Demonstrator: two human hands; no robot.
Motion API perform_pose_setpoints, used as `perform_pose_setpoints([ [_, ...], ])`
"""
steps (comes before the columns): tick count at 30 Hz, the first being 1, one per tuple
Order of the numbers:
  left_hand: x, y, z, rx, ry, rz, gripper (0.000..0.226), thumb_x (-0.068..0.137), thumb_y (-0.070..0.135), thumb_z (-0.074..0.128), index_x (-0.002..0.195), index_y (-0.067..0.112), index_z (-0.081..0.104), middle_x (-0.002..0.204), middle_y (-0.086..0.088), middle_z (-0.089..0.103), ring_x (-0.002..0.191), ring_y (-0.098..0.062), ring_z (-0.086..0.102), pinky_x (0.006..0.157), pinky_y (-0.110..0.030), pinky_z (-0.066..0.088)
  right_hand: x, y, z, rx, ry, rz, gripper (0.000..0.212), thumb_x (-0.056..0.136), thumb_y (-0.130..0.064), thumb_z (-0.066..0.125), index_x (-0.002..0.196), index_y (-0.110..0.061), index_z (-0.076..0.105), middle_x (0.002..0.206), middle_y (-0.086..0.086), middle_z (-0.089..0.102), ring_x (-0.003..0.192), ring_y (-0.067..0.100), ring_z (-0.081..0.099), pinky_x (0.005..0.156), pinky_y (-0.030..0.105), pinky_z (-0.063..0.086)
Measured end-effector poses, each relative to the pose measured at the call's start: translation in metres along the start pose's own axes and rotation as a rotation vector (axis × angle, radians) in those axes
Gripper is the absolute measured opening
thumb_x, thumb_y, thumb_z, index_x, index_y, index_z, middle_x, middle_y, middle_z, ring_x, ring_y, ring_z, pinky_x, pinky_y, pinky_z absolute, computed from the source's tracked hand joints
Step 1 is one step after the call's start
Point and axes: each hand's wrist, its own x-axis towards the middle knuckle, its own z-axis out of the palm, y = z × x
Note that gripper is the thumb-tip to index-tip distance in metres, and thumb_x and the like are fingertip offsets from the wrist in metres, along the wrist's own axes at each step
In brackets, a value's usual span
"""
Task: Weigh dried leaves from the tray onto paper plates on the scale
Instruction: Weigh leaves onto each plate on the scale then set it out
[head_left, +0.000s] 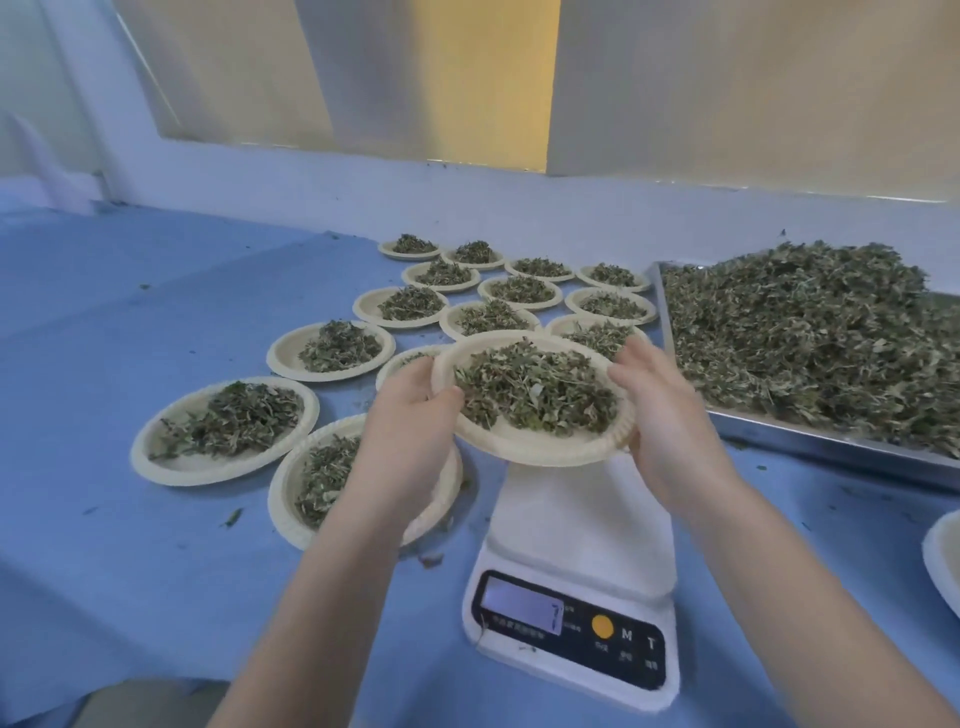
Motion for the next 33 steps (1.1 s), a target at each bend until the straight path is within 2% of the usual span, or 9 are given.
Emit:
perform_pose_setpoints([
  [1, 0.01, 0.003, -0.008, -0.038, 0.029, -0.028, 0.027, 0.094, 0.004, 0.05, 0.099, 0.028, 0.062, 0.096, 0.005, 0.065, 0.075, -0.007, 0.04, 0.087, -0.046, 0.045, 0.006, -0.006, 0.008, -0.002, -0.001, -0.009, 0.052, 0.096, -0.015, 0.048, 0.145, -0.023, 0.035, 0.147, -0.009, 0.039, 0.129, 0.009, 0.039, 0.109, 0.039, 0.033],
  [2, 0.02, 0.006, -0.016, -0.069, 0.068, -0.058, 0.026, 0.093, 0.003, 0.051, 0.109, 0.021, 0.062, 0.106, 0.001, 0.065, 0.118, -0.024, 0.047, 0.093, -0.046, 0.045, 0.013, -0.011, 0.016, -0.022, -0.011, -0.015, 0.053, 0.095, -0.009, 0.049, 0.145, -0.018, 0.036, 0.147, -0.005, 0.04, 0.131, 0.012, 0.039, 0.106, 0.034, 0.034],
  [7, 0.077, 0.009, -0.067, -0.034, 0.124, -0.106, 0.034, 0.093, 0.002, 0.051, 0.126, 0.008, 0.055, 0.12, -0.012, 0.06, 0.106, -0.029, 0.059, 0.099, -0.047, 0.045, 0.051, -0.029, 0.07, -0.08, -0.12, 0.076, 0.057, 0.089, 0.011, 0.046, 0.143, -0.003, 0.037, 0.146, 0.009, 0.041, 0.13, 0.021, 0.043, 0.102, 0.028, 0.035],
  [11, 0.138, 0.017, -0.107, 0.003, 0.194, -0.099, 0.021, 0.09, -0.007, 0.049, 0.078, 0.009, 0.055, 0.097, -0.013, 0.051, 0.084, -0.023, 0.046, 0.087, -0.041, 0.043, 0.094, -0.045, 0.124, 0.01, -0.17, 0.183, 0.022, 0.087, 0.01, 0.056, 0.109, 0.011, 0.061, 0.117, 0.029, 0.06, 0.095, 0.03, 0.063, 0.096, 0.046, 0.049],
  [13, 0.172, 0.018, -0.126, 0.024, 0.218, -0.124, 0.029, 0.088, -0.011, 0.044, 0.069, 0.01, 0.05, 0.09, -0.015, 0.045, 0.082, -0.023, 0.041, 0.074, -0.037, 0.037, 0.118, -0.05, 0.151, -0.017, -0.226, 0.261, 0.008, 0.086, 0.001, 0.065, 0.091, 0.007, 0.066, 0.084, 0.022, 0.067, 0.067, 0.023, 0.065, 0.069, 0.039, 0.06],
  [19, 0.281, 0.004, -0.161, -0.055, 0.262, -0.213, 0.025, 0.094, -0.005, 0.047, 0.118, 0.001, 0.053, 0.103, -0.012, 0.045, 0.073, -0.027, 0.046, 0.075, -0.037, 0.046, 0.214, -0.042, 0.235, 0.104, -0.289, 0.463, 0.002, 0.09, 0.0, 0.059, 0.088, 0.0, 0.059, 0.071, 0.007, 0.049, 0.036, 0.008, 0.047, 0.033, 0.016, 0.044],
  [23, 0.341, -0.013, -0.174, -0.224, 0.181, -0.376, 0.053, 0.094, 0.018, 0.058, 0.14, 0.006, 0.037, 0.135, -0.021, 0.039, 0.073, -0.031, 0.061, 0.072, -0.04, 0.054, 0.286, -0.016, 0.3, 0.207, -0.183, 0.474, 0.014, 0.093, 0.005, 0.051, 0.081, 0.0, 0.052, 0.071, 0.01, 0.045, 0.053, 0.015, 0.045, 0.032, 0.017, 0.044],
  [28, 0.401, -0.041, -0.178, -0.388, 0.182, -0.471, 0.056, 0.095, 0.022, 0.056, 0.144, 0.01, 0.03, 0.137, -0.027, 0.036, 0.1, -0.042, 0.061, 0.066, -0.04, 0.052, 0.355, 0.025, 0.381, 0.281, -0.008, 0.505, 0.032, 0.092, 0.013, 0.046, 0.122, 0.006, 0.049, 0.081, 0.02, 0.056, 0.054, 0.025, 0.051, 0.033, 0.027, 0.046],
  [33, 0.435, -0.064, -0.186, -0.533, 0.227, -0.579, 0.05, 0.097, 0.024, 0.048, 0.139, 0.001, 0.034, 0.132, -0.027, 0.043, 0.1, -0.042, 0.059, 0.074, -0.042, 0.049, 0.392, 0.039, 0.428, 0.48, 0.166, 0.569, 0.048, 0.089, 0.02, 0.038, 0.134, 0.002, 0.044, 0.117, 0.028, 0.054, 0.081, 0.036, 0.058, 0.082, 0.052, 0.053],
])
